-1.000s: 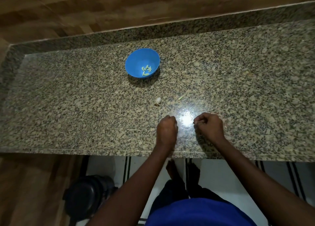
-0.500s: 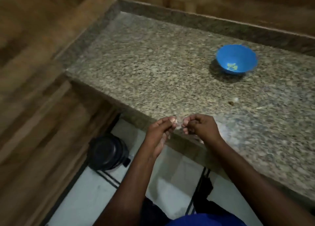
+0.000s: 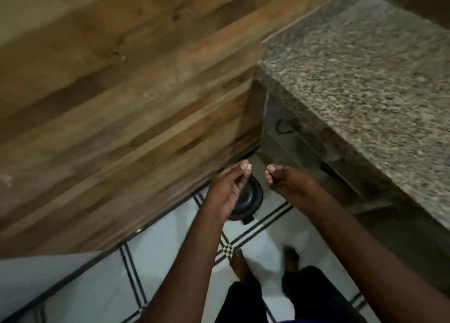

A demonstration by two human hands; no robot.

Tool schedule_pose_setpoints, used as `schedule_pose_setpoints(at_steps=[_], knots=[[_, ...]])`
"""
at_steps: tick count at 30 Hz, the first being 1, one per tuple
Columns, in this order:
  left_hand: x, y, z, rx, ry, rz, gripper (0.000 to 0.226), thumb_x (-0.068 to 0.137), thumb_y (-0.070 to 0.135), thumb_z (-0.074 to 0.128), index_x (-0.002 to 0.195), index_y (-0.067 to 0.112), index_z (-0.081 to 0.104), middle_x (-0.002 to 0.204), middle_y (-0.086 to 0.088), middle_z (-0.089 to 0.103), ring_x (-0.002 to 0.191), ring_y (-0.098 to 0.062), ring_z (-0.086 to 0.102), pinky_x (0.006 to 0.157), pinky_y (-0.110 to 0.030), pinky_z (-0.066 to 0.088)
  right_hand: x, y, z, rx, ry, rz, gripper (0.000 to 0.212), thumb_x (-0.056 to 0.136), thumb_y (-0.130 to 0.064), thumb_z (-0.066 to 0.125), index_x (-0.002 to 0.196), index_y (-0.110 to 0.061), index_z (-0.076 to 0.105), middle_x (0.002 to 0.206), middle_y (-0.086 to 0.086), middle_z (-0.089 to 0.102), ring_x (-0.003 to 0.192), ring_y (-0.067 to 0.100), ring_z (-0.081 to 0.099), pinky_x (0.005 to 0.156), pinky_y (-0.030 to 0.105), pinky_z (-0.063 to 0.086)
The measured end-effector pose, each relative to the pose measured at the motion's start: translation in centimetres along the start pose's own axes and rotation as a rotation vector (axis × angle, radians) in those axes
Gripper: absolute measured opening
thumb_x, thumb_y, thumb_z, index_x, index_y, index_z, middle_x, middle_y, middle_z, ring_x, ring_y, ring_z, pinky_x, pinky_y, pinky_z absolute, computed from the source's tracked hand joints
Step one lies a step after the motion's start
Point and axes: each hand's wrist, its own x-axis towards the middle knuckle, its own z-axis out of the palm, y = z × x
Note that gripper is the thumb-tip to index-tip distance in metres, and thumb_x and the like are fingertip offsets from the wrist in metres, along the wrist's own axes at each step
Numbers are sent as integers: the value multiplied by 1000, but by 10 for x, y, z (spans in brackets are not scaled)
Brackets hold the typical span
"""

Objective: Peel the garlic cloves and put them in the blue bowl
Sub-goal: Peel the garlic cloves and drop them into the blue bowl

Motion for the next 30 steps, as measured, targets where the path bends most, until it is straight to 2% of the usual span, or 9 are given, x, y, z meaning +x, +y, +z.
schedule_pose_setpoints(at_steps=[4, 11, 15, 19, 21, 23, 25, 28, 30], knots=[[23, 27, -45, -64, 47, 3, 16, 94, -8, 58, 88, -2, 72, 84, -11, 75, 79, -13, 74, 68, -18, 58, 44, 18, 33, -27, -39, 81, 27, 103, 1, 42, 81, -4, 56, 59, 1, 61, 52, 7, 57, 52, 16, 51], [69, 37, -112, -91, 140, -19, 14, 95, -11, 56, 100, -6, 68, 91, -13, 75, 81, -15, 74, 72, -19, 59, 116, 53, 52, -212, -11, 116, 24, 102, -1, 47, 82, -3, 58, 60, 4, 64, 52, 9, 61, 55, 19, 53], [108, 25, -142, -67, 185, -71, 17, 94, -13, 54, 96, -5, 69, 91, -12, 77, 83, -16, 75, 72, -20, 59, 158, 78, 51, -243, 86, 190, 21, 100, -2, 52, 81, -1, 60, 72, 13, 60, 63, 18, 59, 56, 22, 53], [153, 1, -167, 23, 228, -148, 18, 94, -16, 54, 94, -5, 68, 91, -12, 76, 83, -17, 74, 71, -20, 59, 199, 108, 42, -275, 188, 219, 19, 98, -1, 56, 80, -5, 63, 69, 8, 65, 65, 18, 60, 67, 29, 53], [176, -17, -180, 75, 237, -193, 16, 94, -17, 51, 97, -8, 64, 96, -15, 72, 81, -17, 74, 69, -19, 59, 226, 125, 31, -278, 237, 265, 16, 97, -1, 57, 82, -5, 63, 73, 10, 65, 65, 18, 60, 62, 28, 53], [199, -37, -195, 111, 242, -222, 16, 94, -18, 51, 104, -11, 62, 99, -17, 69, 87, -21, 70, 68, -20, 59, 251, 142, 22, -263, 310, 311, 13, 96, -2, 60, 83, -2, 63, 77, 12, 64, 66, 20, 61, 60, 29, 55], [227, -60, -210, 153, 244, -225, 16, 93, -19, 52, 101, -9, 62, 101, -18, 66, 93, -23, 66, 66, -19, 59, 279, 161, 10, -251, 327, 325, 19, 97, -1, 58, 78, -2, 61, 77, 12, 63, 70, 21, 60, 73, 32, 52], [277, -93, -233, 260, 315, -212, 19, 92, -18, 56, 87, -1, 63, 93, -13, 67, 85, -21, 65, 61, -17, 57, 327, 192, -12, -272, 303, 374, 26, 101, -1, 48, 77, -5, 57, 83, 13, 61, 75, 21, 57, 92, 39, 48], [311, -115, -251, 350, 323, -198, 21, 90, -19, 58, 84, 1, 64, 89, -11, 67, 80, -20, 65, 58, -17, 56, 363, 214, -29, -280, 248, 399, 22, 103, 2, 45, 88, -2, 60, 105, 23, 64, 86, 23, 59, 97, 36, 48]])
